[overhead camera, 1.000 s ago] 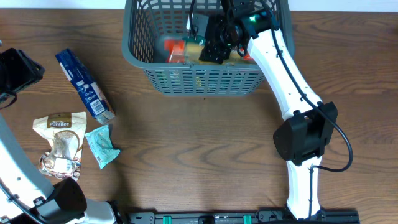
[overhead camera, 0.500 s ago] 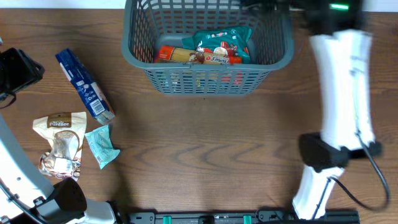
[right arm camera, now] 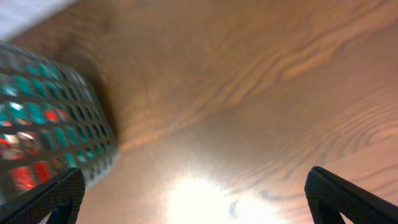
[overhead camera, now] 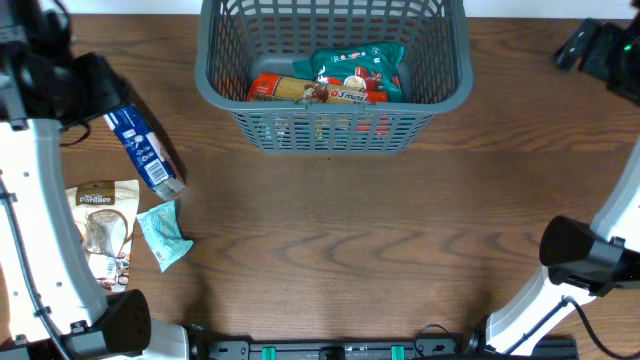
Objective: Pack container
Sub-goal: 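Withdraw the right gripper and move the left gripper to the blue box, then grasp the blue box with the left gripper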
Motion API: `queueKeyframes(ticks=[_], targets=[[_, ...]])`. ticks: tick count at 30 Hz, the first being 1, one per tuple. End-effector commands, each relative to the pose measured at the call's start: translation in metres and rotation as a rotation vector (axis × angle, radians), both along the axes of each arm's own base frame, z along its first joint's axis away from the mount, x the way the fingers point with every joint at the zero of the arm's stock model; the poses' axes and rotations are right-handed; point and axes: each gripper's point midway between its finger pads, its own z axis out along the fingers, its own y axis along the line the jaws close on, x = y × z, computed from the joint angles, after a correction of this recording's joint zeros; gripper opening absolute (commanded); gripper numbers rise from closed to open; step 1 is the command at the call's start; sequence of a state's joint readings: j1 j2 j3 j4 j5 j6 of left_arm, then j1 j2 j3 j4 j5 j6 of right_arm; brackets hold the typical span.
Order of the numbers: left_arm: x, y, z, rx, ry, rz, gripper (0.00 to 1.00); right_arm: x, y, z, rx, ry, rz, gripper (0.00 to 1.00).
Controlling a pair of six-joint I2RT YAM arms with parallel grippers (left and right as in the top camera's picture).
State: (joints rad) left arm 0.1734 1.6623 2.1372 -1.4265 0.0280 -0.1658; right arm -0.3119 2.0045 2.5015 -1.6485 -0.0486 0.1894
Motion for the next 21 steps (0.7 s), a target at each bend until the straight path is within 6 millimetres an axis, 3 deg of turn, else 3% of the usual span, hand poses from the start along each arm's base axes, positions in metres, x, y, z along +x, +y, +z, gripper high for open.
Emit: queueKeyframes(ticks=[1,4,7,10,13,16,21], targets=[[0.003,0.007,-0.007,0.022,-0.006,0.053,0.59,0.002,0.004,-0.042,0.045,0.106,0.013,0.99],[0.012,0.015,-0.027,-0.012,-0.001,0.13,0.59,0.004,0.015,-0.082,0.077,0.183,0.066,0.99],[0.02,0.026,-0.061,-0.055,0.018,0.223,0.59,0.001,0.023,-0.121,0.097,0.252,0.083,0.99],[0.023,0.034,-0.1,-0.078,0.054,0.276,0.73,0.0,0.03,-0.153,0.103,0.29,0.119,0.99],[0.02,0.036,-0.135,-0.107,0.116,0.287,0.82,-0.002,0.036,-0.172,0.104,0.309,0.15,0.99],[0.018,0.036,-0.169,-0.153,0.203,0.291,0.85,-0.003,0.043,-0.182,0.1,0.32,0.192,0.99],[0.028,0.037,-0.21,-0.183,0.288,0.278,0.87,0.003,0.049,-0.184,0.086,0.303,0.233,0.99]])
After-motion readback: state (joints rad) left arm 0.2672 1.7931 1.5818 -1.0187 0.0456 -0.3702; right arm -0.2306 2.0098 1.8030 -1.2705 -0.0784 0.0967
